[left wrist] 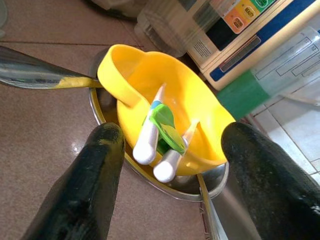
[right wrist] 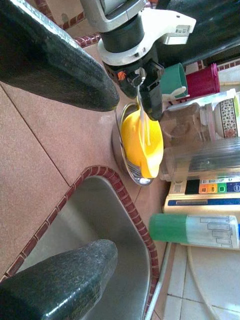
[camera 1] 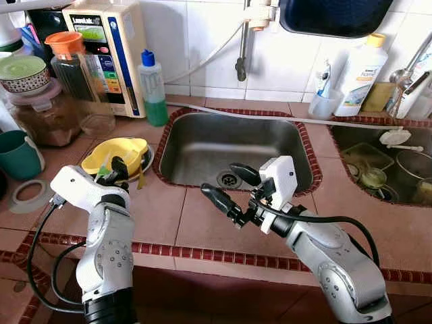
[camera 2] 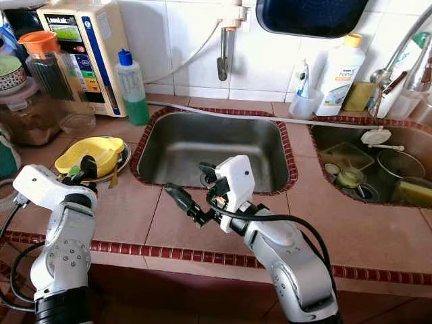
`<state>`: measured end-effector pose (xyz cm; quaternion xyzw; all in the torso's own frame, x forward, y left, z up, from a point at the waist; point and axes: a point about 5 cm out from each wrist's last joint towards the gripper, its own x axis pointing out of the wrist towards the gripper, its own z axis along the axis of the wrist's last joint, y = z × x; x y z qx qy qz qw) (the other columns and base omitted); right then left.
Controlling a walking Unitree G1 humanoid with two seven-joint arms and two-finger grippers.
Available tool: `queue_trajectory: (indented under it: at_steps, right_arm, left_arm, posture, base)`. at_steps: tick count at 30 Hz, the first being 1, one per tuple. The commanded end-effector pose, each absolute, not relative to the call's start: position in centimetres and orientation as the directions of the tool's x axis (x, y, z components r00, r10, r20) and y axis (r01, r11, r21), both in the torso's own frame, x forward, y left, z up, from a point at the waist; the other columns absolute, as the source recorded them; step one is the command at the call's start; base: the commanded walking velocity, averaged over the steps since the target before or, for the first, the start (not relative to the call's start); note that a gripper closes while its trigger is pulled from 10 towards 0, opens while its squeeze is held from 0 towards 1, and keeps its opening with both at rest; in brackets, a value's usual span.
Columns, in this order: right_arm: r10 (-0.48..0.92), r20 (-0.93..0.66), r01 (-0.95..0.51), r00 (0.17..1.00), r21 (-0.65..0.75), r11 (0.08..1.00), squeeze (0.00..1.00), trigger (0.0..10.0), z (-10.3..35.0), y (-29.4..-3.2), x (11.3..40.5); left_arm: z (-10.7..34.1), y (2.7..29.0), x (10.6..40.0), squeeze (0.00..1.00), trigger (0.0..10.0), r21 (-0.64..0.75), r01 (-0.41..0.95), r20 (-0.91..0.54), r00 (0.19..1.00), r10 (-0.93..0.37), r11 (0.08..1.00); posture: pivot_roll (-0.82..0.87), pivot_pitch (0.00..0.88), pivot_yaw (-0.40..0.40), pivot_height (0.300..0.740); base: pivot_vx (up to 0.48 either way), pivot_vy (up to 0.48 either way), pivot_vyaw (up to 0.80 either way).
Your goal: Kitchen organization
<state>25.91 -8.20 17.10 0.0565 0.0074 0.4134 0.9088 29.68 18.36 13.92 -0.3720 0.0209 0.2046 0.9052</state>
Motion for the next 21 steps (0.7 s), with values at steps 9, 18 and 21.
queue_trajectory:
  at_steps: [9,18,21]
  right_arm:
    - [0.755,0.046,-0.756,0.654,0.088,0.649,0.0,10.0,17.44,-8.19,25.74]
    - [0.754,0.043,-0.754,0.655,0.087,0.651,0.0,10.0,17.38,-8.26,25.7]
    - [0.759,0.046,-0.76,0.649,0.09,0.644,0.0,10.0,17.38,-8.22,25.61]
  left_arm:
    - [14.02,17.33,29.88,0.0,0.0,-0.718,-0.381,-0.203,0.915,0.348,0.583]
    - [14.36,17.38,29.85,0.0,0.0,-0.725,-0.376,-0.192,0.915,0.354,0.577]
    - [14.52,17.37,29.85,0.0,0.0,-0.727,-0.373,-0.188,0.915,0.356,0.577]
  posture:
    - [-0.03,0.0,-0.006,0.74]
    - [-0.03,0.0,-0.008,0.74]
    - [-0.03,0.0,-0.009,0.74]
  base:
    - [0.0,0.0,0.0]
    - [0.0,0.0,0.0]
    - [0.0,0.0,0.0]
